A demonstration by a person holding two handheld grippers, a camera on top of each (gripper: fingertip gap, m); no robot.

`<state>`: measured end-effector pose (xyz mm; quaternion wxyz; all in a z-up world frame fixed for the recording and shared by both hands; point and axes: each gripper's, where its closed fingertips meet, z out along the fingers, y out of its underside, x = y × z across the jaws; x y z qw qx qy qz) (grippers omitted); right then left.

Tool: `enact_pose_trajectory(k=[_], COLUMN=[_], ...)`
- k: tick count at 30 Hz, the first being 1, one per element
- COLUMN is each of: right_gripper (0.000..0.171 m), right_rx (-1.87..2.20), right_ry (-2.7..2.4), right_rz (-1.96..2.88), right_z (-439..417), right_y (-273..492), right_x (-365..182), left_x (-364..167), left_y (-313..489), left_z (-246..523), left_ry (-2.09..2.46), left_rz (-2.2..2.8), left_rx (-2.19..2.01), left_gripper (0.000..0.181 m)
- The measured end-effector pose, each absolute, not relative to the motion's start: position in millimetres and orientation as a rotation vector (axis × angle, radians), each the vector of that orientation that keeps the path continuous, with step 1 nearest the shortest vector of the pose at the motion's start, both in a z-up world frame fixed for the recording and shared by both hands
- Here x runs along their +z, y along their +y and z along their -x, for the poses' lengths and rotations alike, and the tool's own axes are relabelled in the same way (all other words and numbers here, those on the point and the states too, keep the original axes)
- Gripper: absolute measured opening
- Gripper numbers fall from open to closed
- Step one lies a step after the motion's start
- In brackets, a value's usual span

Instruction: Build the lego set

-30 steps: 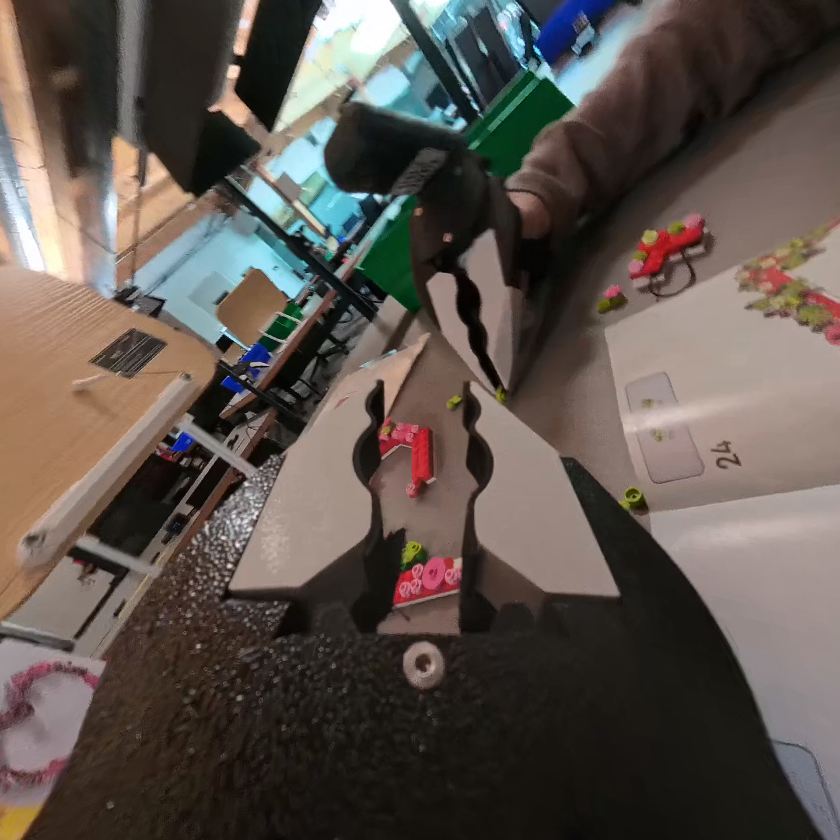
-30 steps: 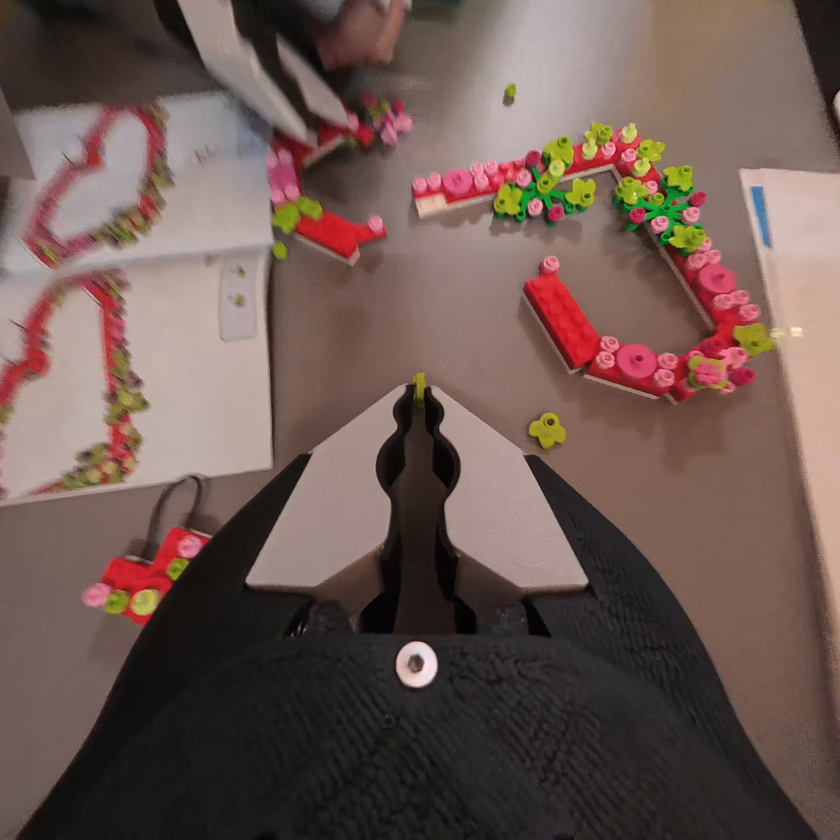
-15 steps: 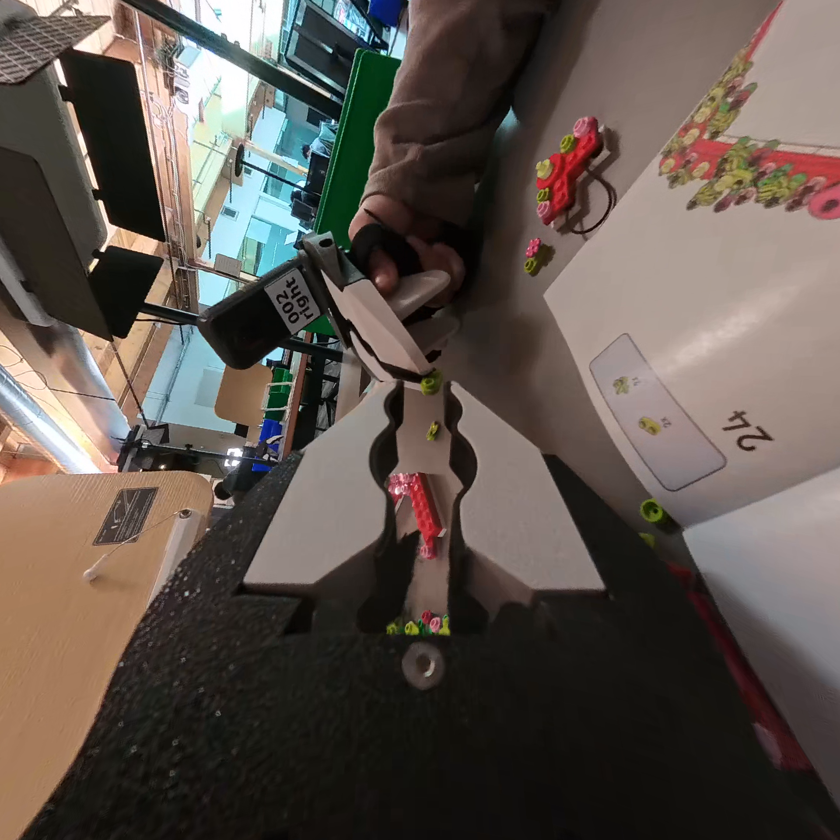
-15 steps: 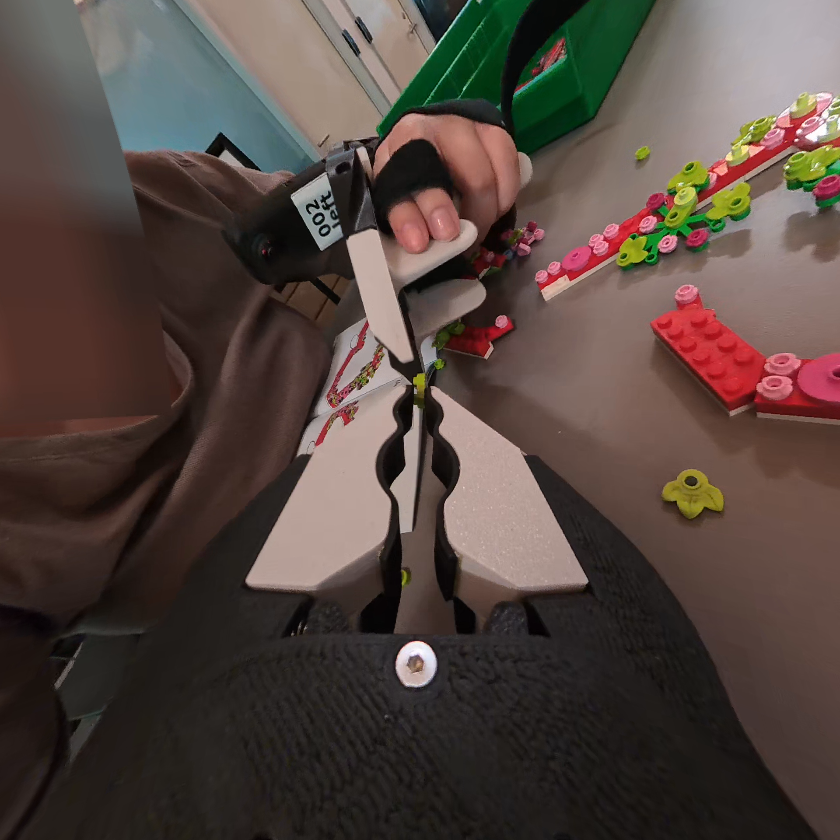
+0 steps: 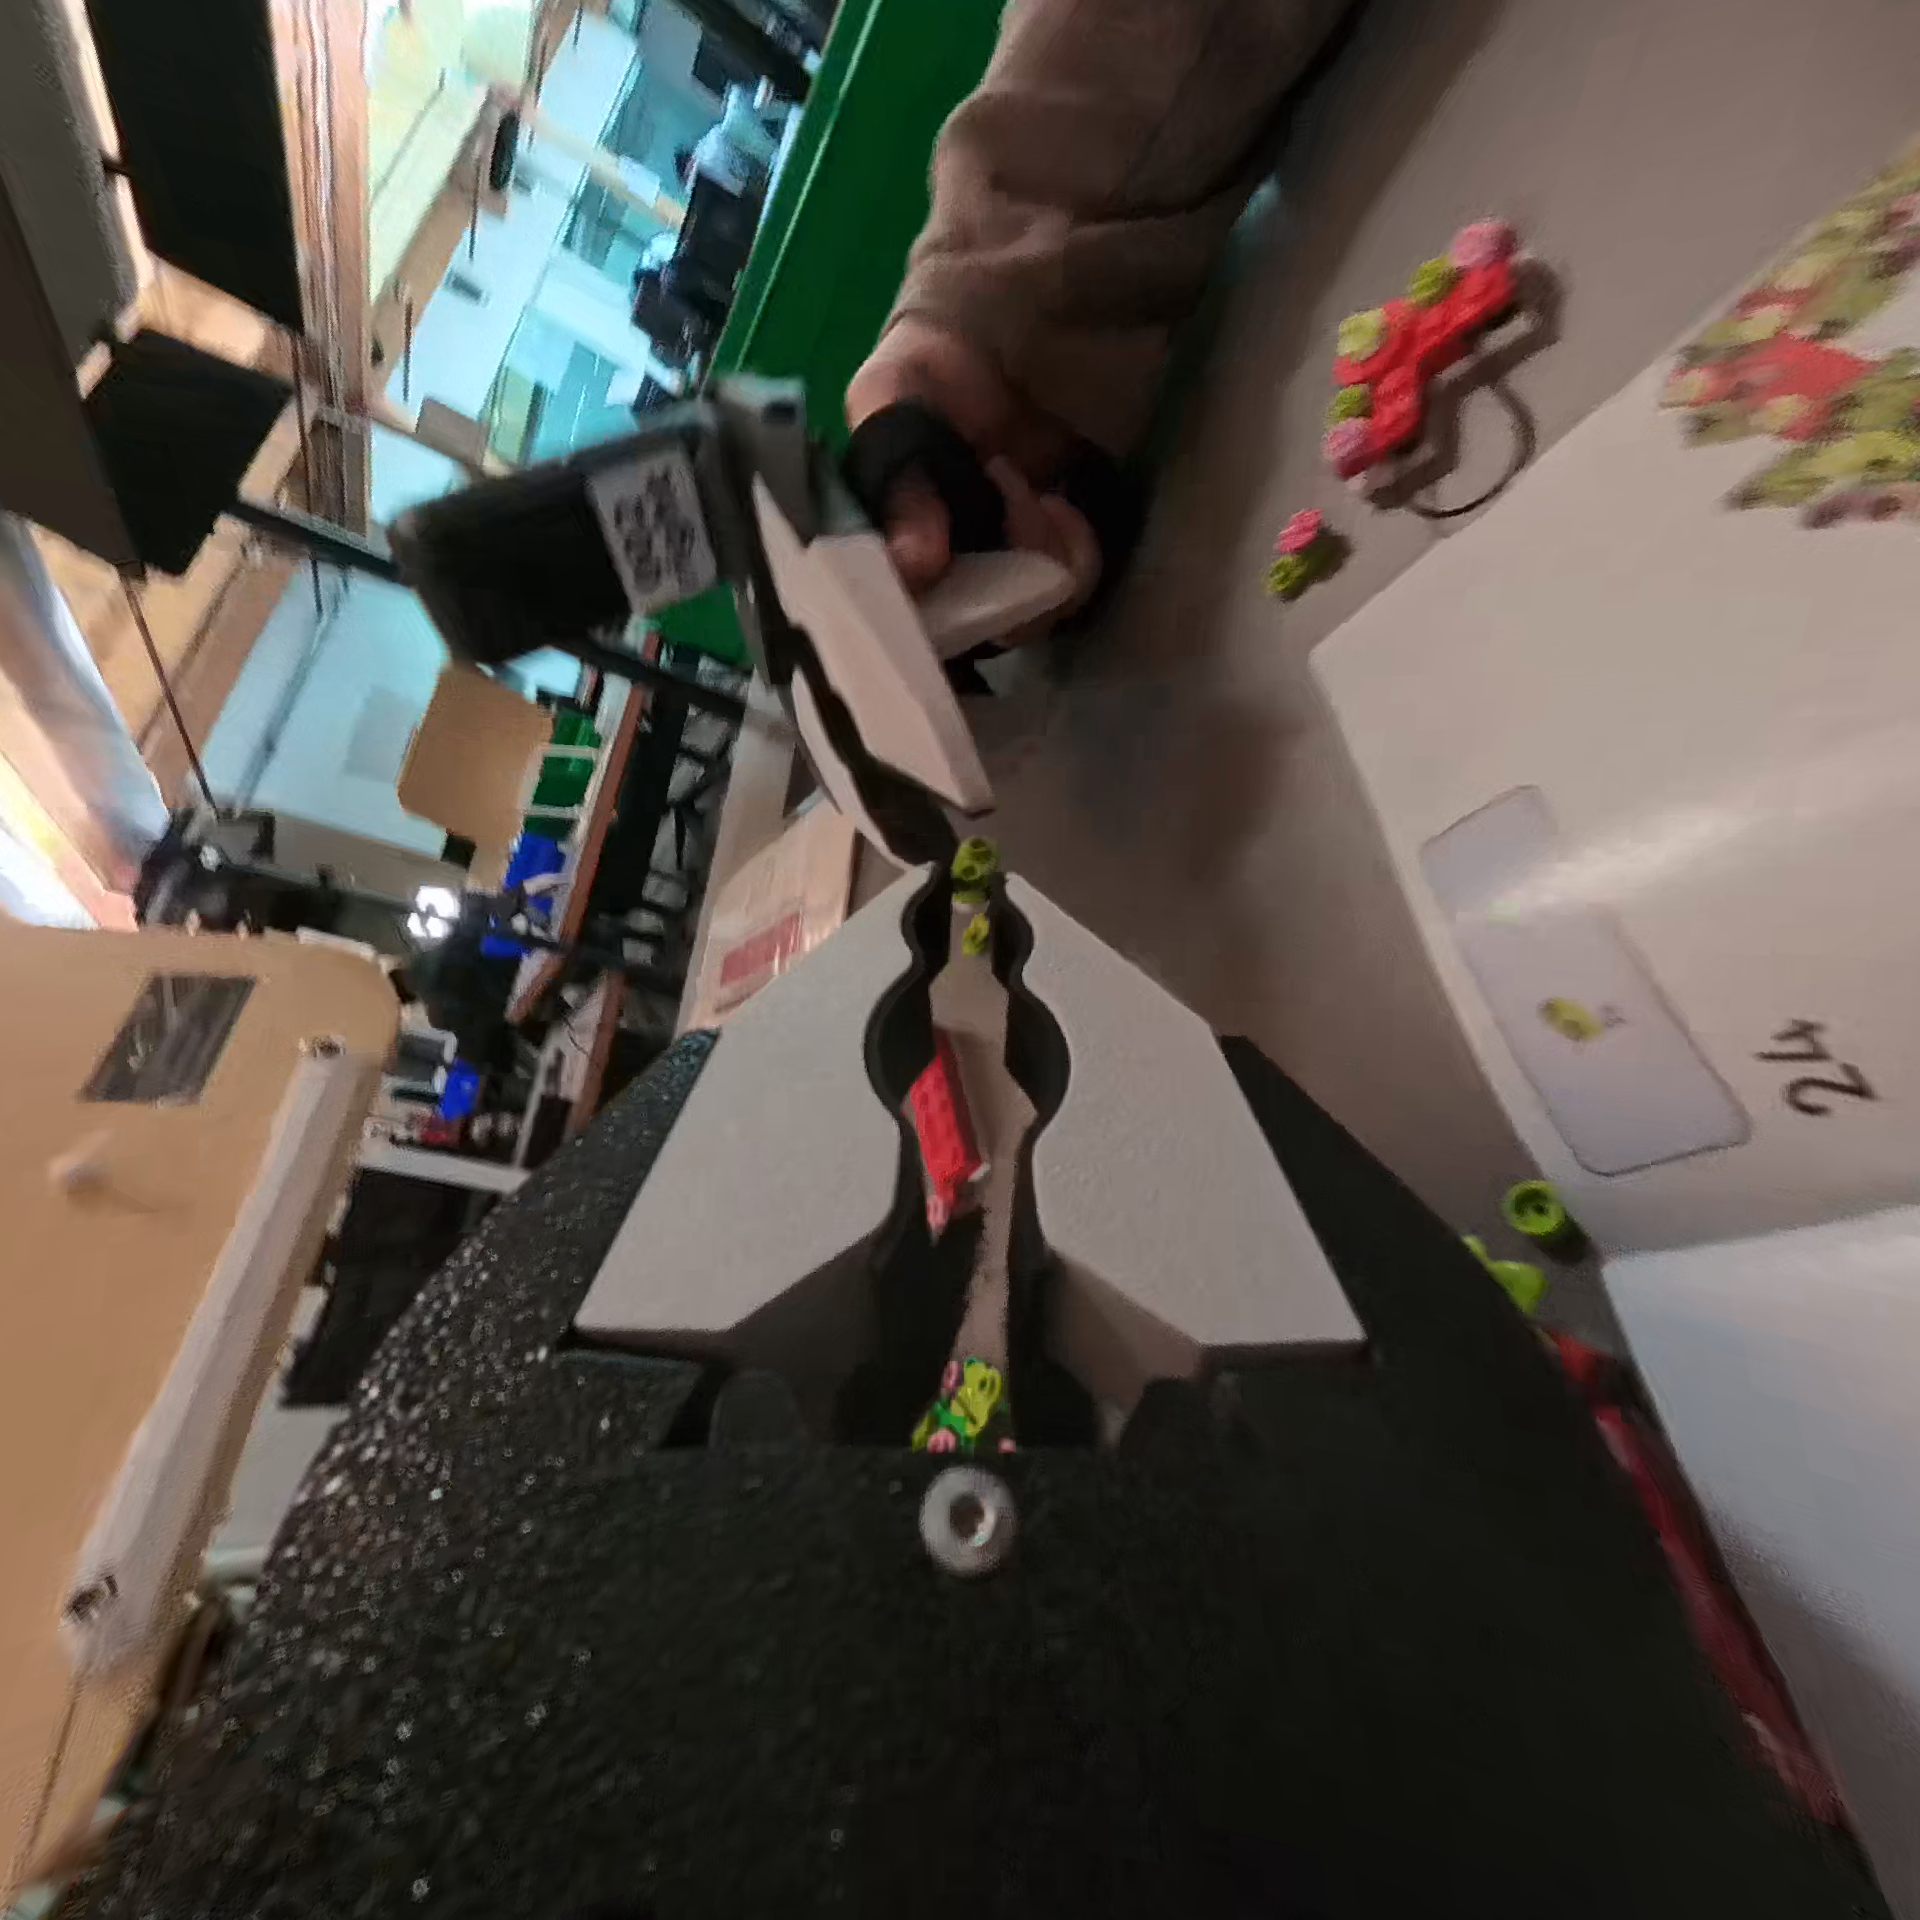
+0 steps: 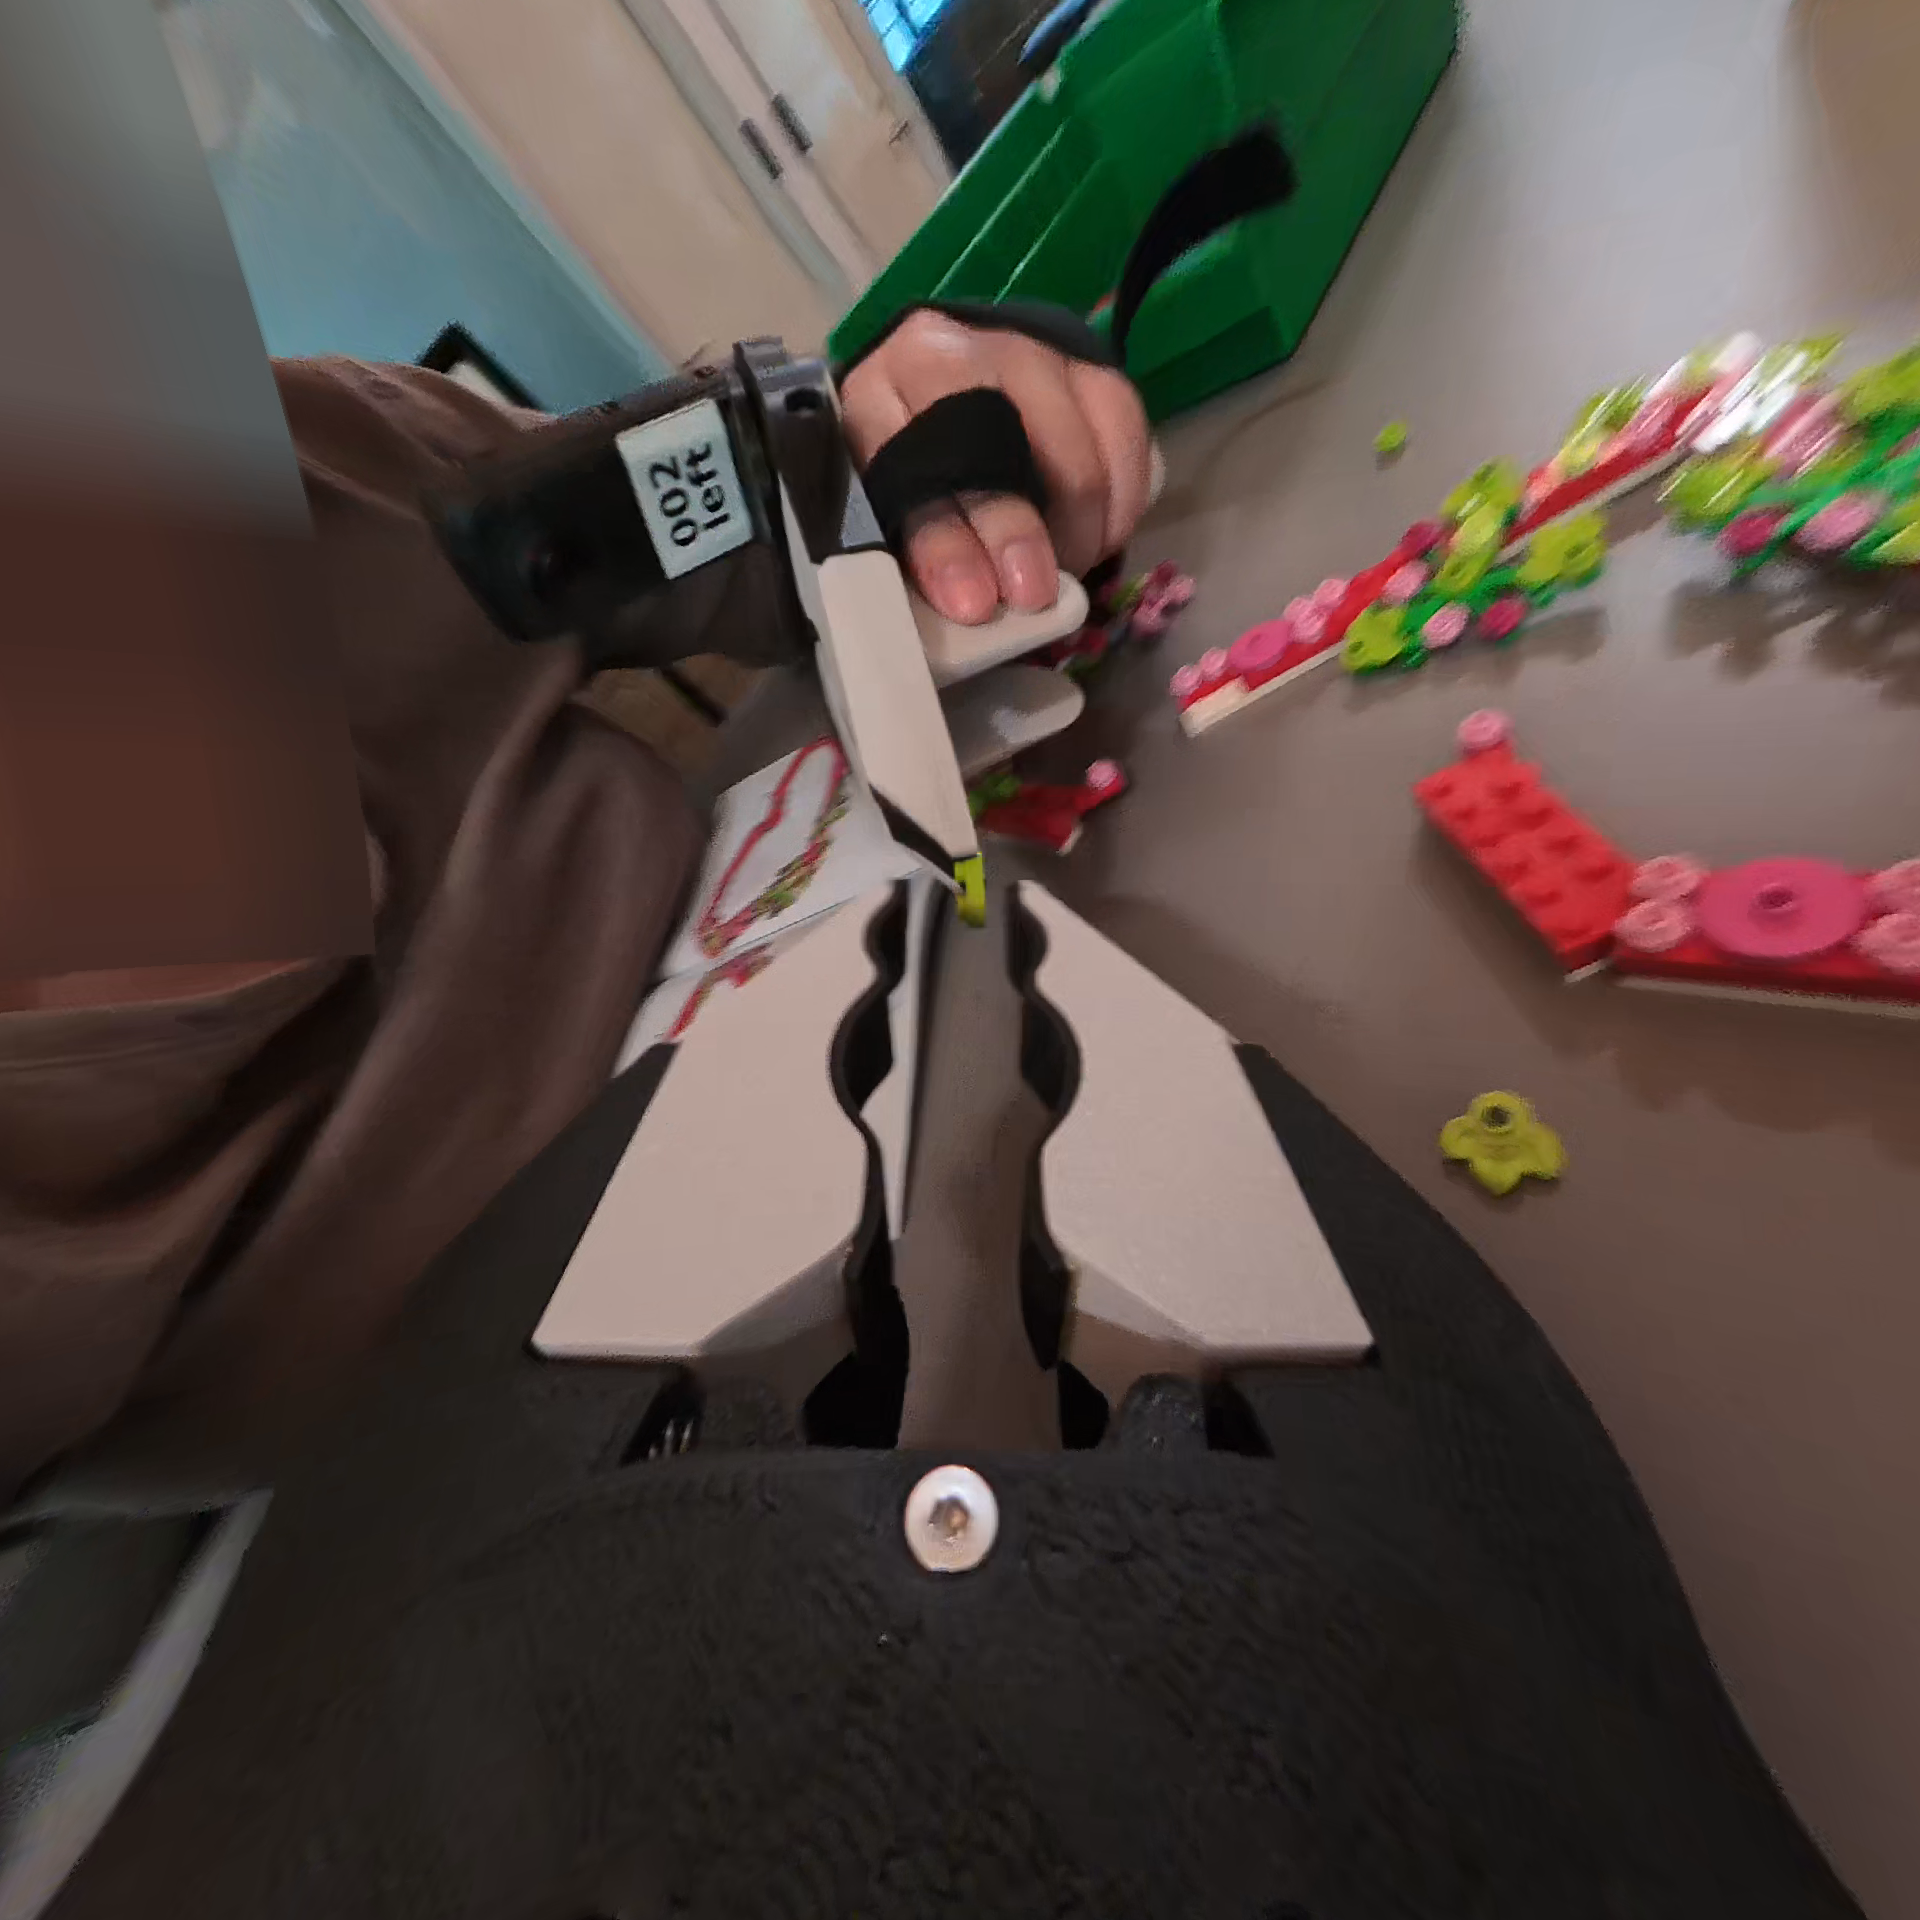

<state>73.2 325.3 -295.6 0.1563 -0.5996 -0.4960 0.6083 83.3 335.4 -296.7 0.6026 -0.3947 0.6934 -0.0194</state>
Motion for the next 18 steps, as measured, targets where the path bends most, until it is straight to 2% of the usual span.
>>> enact_pose_trajectory(k=[1, 3, 5, 7, 12, 18], right_gripper=[0.024, 0.026, 0.016, 0.011, 0.012, 0.006], right_rx=[1.632, 1.31, 0.963, 0.796, 0.725, 0.693], right_ry=[-1.408, -1.456, -1.559, -1.608, -1.592, -1.612], right_rz=[1.662, 1.522, 1.366, 1.305, 1.262, 1.251], right_z=[-71.8, -72.7, -75.3, -73.3, -67.4, -65.6], right_y=[333.6, 348.4, 354.7, 353.7, 351.7, 350.7], right_x=[-294.1, -293.4, -296.0, -299.6, -301.2, -305.7], left_x=[-296.8, -298.7, -300.8, -300.4, -305.7, -306.9], left_y=[340.7, 351.7, 357.2, 359.1, 356.4, 354.4], left_z=[-81.1, -77.1, -74.5, -72.4, -73.1, -73.2], left_ry=[1.587, 1.533, 1.486, 1.462, 1.472, 1.473], left_rz=[0.975, 1.15, 1.287, 1.337, 1.362, 1.375], left_rx=[-0.071, -0.175, -0.298, -0.363, -0.386, -0.411], left_gripper=[0.006, 0.005, 0.005, 0.005, 0.005, 0.005])
